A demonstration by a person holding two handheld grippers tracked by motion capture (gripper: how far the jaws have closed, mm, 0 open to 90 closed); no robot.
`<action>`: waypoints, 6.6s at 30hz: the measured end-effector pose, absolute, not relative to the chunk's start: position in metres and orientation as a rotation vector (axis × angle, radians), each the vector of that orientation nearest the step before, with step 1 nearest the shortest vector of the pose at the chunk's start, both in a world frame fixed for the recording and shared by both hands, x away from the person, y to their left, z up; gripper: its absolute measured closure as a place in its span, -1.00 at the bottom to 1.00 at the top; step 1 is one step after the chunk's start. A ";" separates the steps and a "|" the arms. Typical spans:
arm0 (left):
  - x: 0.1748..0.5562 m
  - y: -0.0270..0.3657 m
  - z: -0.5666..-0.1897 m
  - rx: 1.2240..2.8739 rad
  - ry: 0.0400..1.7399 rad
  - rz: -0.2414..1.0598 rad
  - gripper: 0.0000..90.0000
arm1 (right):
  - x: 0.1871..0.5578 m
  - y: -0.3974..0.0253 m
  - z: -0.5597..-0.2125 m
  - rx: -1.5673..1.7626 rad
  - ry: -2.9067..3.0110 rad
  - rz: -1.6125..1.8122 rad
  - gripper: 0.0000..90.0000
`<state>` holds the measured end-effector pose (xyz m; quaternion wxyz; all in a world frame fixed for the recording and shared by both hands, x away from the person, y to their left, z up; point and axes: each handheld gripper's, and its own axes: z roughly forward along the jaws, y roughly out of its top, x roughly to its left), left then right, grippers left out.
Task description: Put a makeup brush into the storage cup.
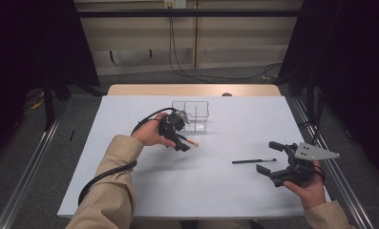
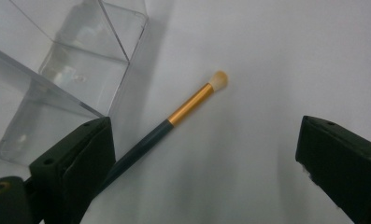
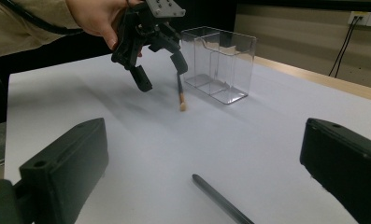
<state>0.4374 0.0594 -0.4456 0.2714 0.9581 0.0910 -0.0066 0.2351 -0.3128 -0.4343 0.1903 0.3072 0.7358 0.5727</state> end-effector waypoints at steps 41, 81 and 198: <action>0.440 0.052 -0.461 2.690 0.102 -0.046 -0.28 | 0.234 -0.313 -0.435 0.861 2.073 1.622 -0.97; 0.434 0.049 -0.450 2.891 0.088 -0.079 0.69 | 0.234 -0.312 -0.435 0.855 2.078 1.614 -0.96; 0.422 0.103 -0.419 1.880 0.531 0.017 0.87 | 0.237 -0.311 -0.438 0.867 2.093 1.599 -0.96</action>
